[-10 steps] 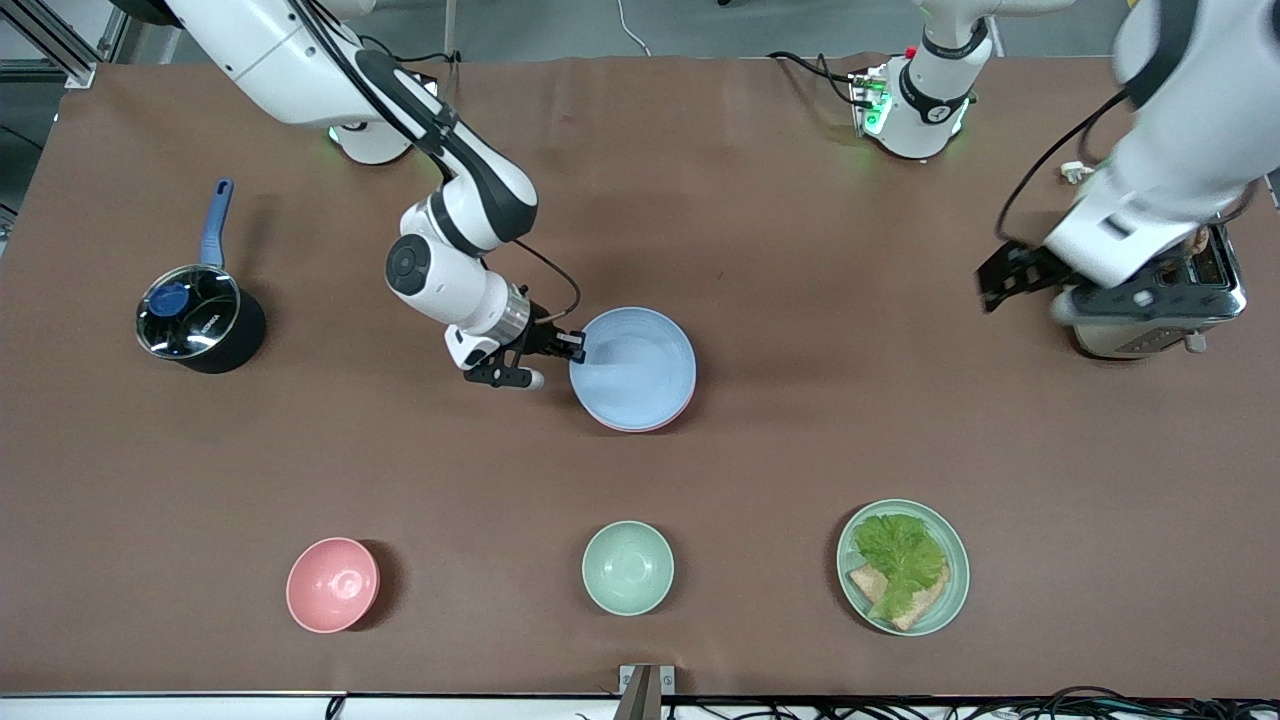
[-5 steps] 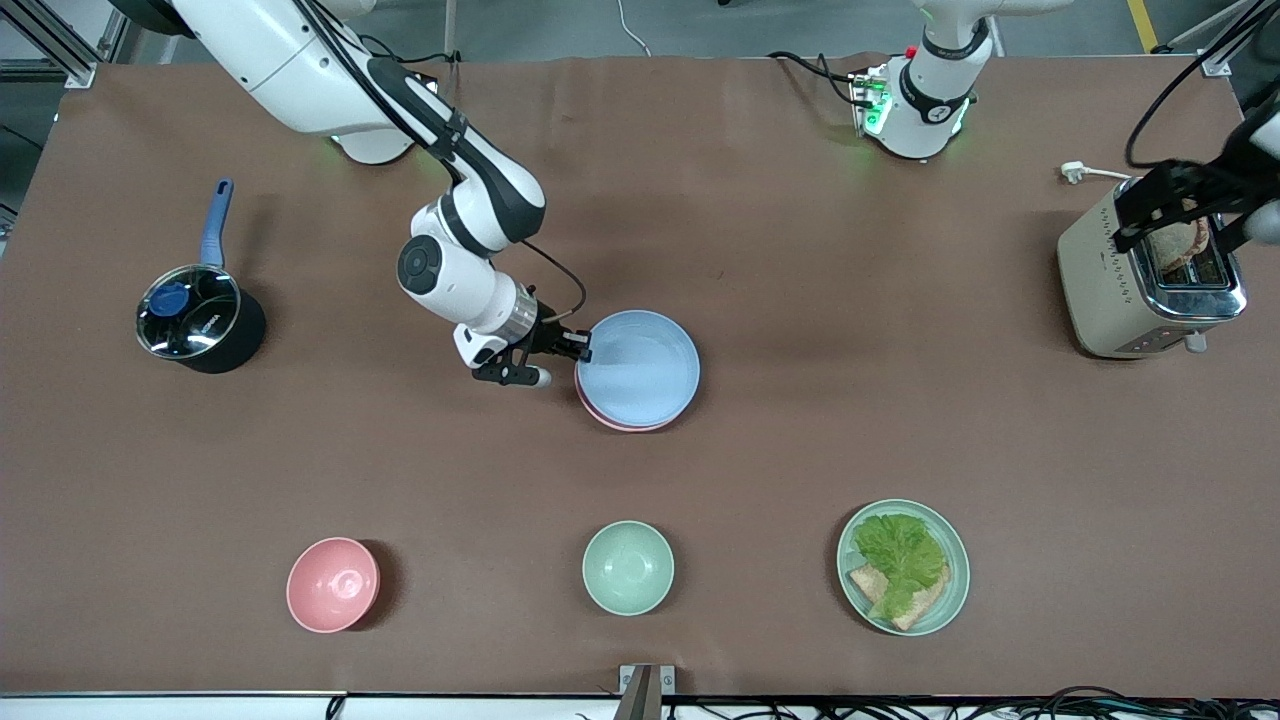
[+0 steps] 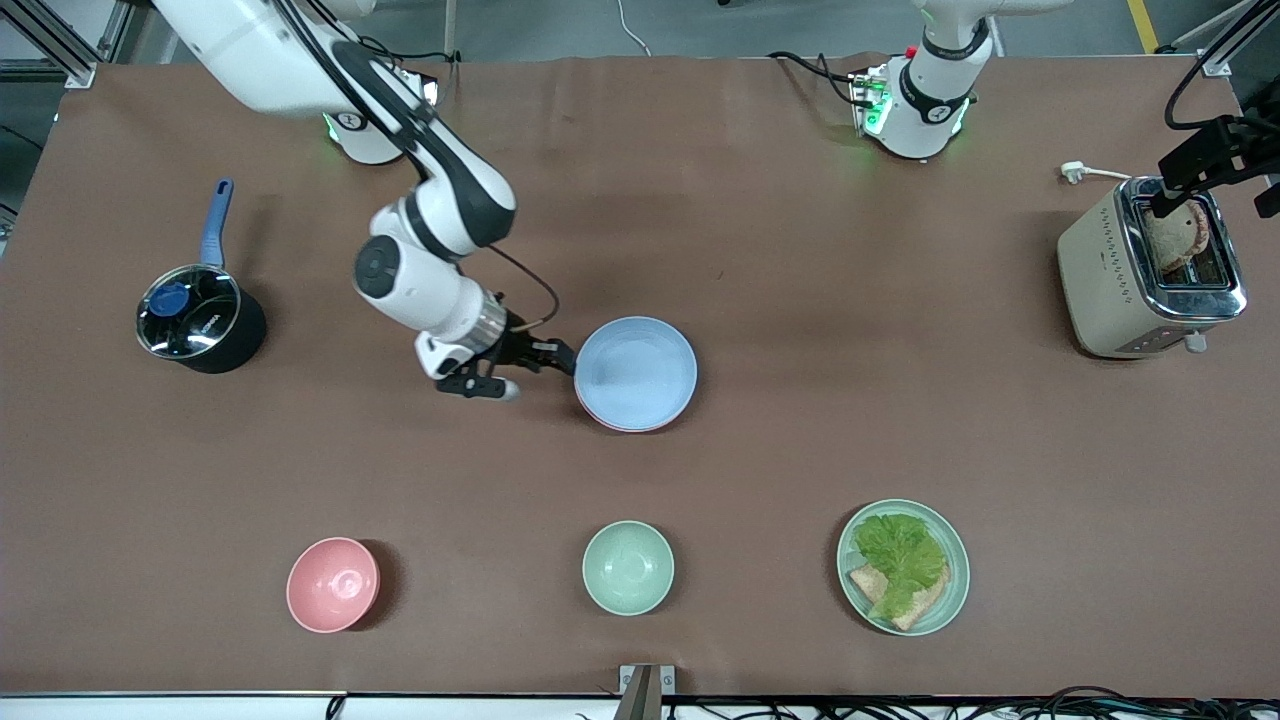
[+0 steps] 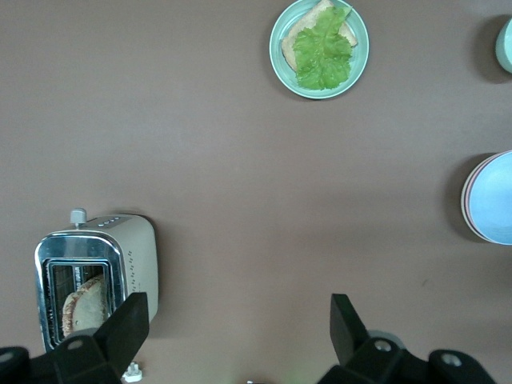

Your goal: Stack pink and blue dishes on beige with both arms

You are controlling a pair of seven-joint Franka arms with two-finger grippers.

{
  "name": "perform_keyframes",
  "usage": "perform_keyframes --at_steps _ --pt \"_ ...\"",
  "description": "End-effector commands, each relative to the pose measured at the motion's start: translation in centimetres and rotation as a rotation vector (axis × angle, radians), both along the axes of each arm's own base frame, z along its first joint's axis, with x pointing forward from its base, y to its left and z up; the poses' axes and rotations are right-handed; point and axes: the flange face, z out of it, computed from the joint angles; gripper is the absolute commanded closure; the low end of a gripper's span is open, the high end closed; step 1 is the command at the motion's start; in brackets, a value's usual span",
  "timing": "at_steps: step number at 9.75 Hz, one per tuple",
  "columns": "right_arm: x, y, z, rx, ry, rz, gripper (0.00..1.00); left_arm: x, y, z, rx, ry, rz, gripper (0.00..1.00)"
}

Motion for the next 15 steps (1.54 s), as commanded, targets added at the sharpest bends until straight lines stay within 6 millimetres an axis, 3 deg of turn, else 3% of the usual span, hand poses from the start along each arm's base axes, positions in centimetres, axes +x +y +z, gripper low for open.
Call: perform_keyframes --at_steps 1,5,7,8,9,10,12,15 --pt "0.4 -8.4 9.7 -0.216 -0.067 -0.004 0.00 -0.1 0.6 -1.1 -0.031 0.038 0.000 0.00" --pt "4.6 -24.1 24.7 -0.296 -0.091 -0.231 0.00 0.0 -0.1 -1.6 -0.019 0.048 0.000 0.00" --pt "4.4 -30.7 30.7 -0.317 -0.079 -0.256 0.00 0.0 -0.5 -1.9 -0.019 0.054 -0.006 0.00" --pt "3.6 -33.1 32.9 -0.322 -0.058 -0.207 0.00 0.0 -0.7 -2.0 -0.019 0.056 -0.010 0.00" --pt "2.3 -34.1 34.9 -0.337 -0.024 -0.114 0.00 0.0 -0.7 -1.9 -0.019 0.054 -0.010 0.00" --pt "1.9 -35.0 35.5 -0.328 -0.001 -0.096 0.00 -0.1 -0.6 -1.8 -0.019 0.054 -0.009 0.00" --pt "0.4 -35.3 35.5 -0.320 0.055 -0.063 0.00 0.0 -0.6 -1.9 -0.019 0.054 -0.009 0.00" --pt "0.2 -34.9 35.7 -0.321 0.052 -0.043 0.00 0.0 -0.6 -1.9 -0.019 0.054 -0.009 0.00"
